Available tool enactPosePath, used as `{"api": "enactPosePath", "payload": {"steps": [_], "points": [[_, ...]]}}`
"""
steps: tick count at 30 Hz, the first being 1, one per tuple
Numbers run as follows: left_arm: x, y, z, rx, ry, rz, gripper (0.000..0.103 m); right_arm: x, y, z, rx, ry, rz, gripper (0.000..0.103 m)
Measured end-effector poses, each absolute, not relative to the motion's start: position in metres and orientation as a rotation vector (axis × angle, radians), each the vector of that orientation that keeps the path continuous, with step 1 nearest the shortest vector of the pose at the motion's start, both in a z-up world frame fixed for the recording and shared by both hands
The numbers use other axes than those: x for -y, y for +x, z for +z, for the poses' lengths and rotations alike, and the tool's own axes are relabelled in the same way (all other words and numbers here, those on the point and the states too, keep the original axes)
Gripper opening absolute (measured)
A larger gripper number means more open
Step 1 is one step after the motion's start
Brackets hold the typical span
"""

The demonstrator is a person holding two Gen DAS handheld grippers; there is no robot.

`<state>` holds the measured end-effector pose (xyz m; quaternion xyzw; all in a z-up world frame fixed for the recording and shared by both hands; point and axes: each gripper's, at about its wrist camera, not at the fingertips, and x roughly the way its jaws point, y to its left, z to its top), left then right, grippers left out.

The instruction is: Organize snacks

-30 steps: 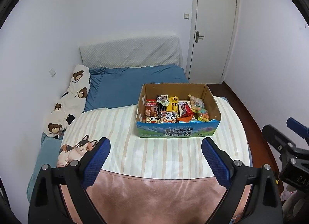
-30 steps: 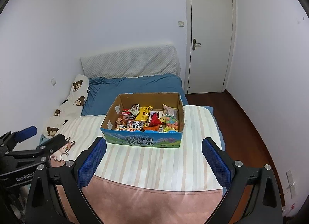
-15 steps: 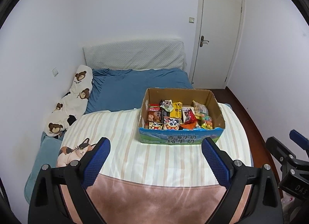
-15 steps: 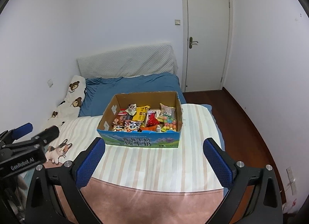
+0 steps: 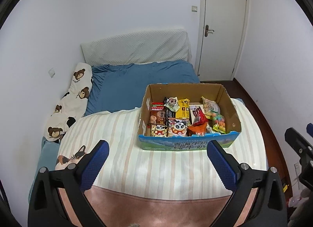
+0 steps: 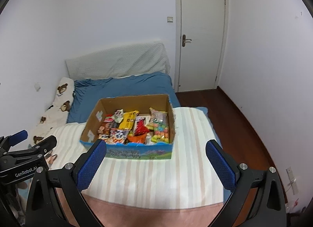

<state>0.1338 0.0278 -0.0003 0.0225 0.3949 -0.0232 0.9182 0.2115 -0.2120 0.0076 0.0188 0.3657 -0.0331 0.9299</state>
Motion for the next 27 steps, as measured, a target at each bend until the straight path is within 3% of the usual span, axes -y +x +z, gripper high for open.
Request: {"api": "enactPosePath", "payload": {"steps": [27], "points": [[-0.005, 0.195, -0.031, -0.898, 0.061, -0.082, 0.103, 0.215, 0.281, -0.044, -0.846, 0.022, -0.135, 0.103]]}}
